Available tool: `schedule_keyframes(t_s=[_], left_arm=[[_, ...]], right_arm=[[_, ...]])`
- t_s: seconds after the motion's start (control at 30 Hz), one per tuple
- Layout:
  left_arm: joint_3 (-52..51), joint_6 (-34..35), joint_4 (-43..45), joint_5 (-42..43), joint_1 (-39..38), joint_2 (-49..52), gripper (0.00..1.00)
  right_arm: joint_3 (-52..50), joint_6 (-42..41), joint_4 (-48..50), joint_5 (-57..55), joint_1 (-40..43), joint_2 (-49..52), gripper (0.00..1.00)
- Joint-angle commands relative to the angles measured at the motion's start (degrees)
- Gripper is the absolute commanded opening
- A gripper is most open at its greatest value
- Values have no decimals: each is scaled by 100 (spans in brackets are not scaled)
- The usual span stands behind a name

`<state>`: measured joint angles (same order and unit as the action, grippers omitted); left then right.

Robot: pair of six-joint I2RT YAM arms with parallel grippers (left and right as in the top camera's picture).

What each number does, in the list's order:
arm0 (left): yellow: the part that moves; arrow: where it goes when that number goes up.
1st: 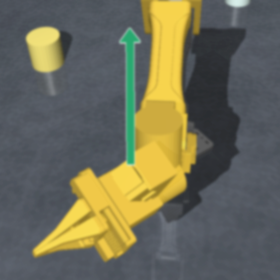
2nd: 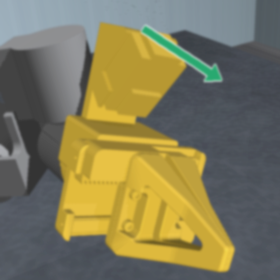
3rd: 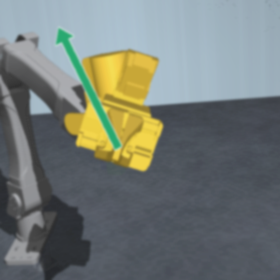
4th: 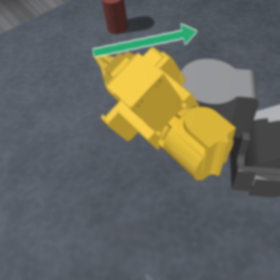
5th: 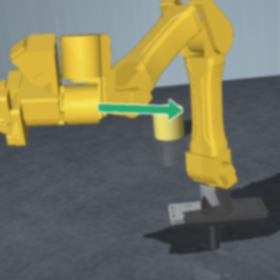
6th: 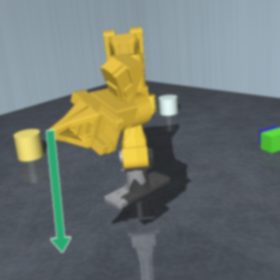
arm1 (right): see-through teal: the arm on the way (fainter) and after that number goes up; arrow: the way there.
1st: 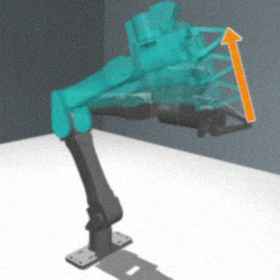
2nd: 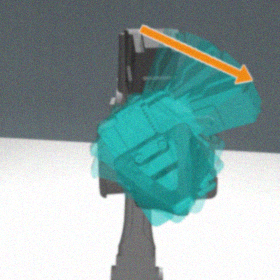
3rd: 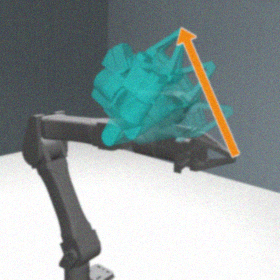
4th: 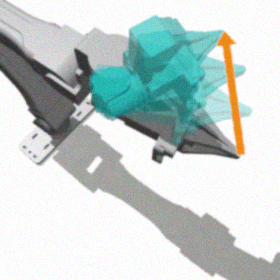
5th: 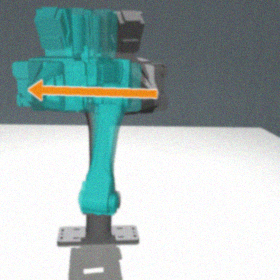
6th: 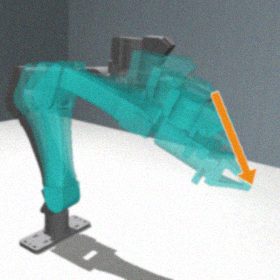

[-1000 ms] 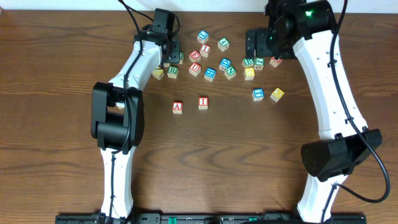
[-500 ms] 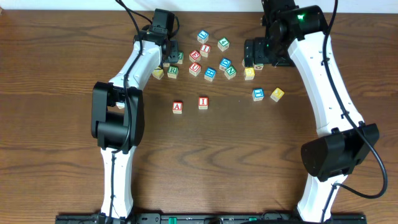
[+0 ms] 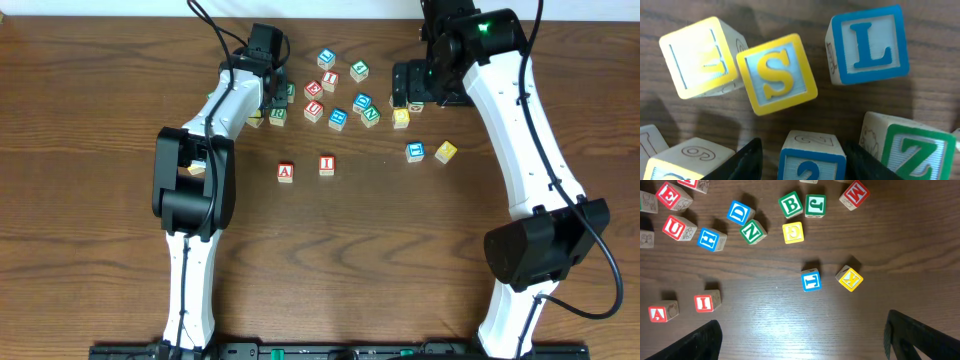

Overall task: Spell out AI2
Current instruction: 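Lower the left gripper toward the blue '2' block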

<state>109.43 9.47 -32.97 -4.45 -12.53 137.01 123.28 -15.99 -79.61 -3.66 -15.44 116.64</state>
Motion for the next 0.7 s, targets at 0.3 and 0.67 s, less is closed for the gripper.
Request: schedule_keyframes(t_s=[0.3, 0.67], left_arm=[[101, 70, 188, -11, 7, 48, 35], [101, 70, 181, -11, 9, 24, 29]], right_arm=[[-33, 39, 63, -31, 2, -26, 99], [-33, 39, 74, -31, 2, -26, 99]])
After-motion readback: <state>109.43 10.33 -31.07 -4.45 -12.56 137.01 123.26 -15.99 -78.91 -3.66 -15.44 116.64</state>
